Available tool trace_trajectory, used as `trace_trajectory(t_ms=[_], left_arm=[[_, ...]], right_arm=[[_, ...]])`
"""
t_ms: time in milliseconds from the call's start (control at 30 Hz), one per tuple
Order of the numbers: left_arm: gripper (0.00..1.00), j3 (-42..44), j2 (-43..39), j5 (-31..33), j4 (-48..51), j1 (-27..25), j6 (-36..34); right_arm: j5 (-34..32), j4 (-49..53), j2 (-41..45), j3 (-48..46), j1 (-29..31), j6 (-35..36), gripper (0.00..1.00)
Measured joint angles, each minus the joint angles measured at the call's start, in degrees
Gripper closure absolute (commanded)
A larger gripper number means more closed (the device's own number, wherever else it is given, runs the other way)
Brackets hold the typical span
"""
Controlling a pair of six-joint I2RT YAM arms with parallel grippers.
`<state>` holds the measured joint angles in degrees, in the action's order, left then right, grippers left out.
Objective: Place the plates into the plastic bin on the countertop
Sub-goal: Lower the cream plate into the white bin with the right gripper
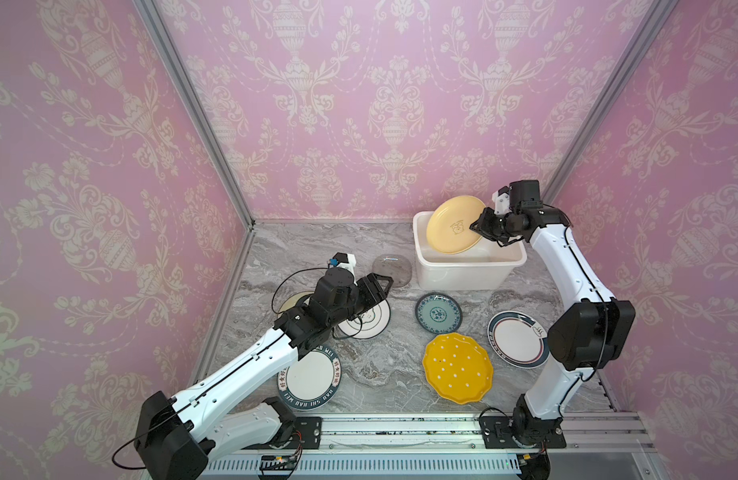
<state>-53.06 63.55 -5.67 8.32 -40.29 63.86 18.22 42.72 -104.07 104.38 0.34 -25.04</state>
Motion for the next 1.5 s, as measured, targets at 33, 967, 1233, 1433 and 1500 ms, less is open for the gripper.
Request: trace_trajectory(t_ms=[33,967,1233,1433,1500], left_arm=[[0.31,-0.4,0.0,0.0,0.5,0.0,0.0],[0.31,-2.9,8.2,-2.8,3.8,0.0,1.4],[0.31,-3.3,11.2,-5.3,2.4,0.0,1.3],[0.31,-3.9,12.8,-6.1,1.6,0.0,1.3],[0.31,-3.9,13.1,-6.1,1.2,0.0,1.3]], right_arm=[[-0.4,0.2,-0.8,0.4,0.0,1.0,0.94],[4.5,4.8,-17.1,7.1,0.2,18.3,0.89],[4.5,5.6,-20.4,7.3,0.5,19.5,0.8],[4.3,6.3,-22.2,8.4,0.5,19.5,0.76],[4.2,6.7,-23.0,9.3,0.5,19.5,0.71]])
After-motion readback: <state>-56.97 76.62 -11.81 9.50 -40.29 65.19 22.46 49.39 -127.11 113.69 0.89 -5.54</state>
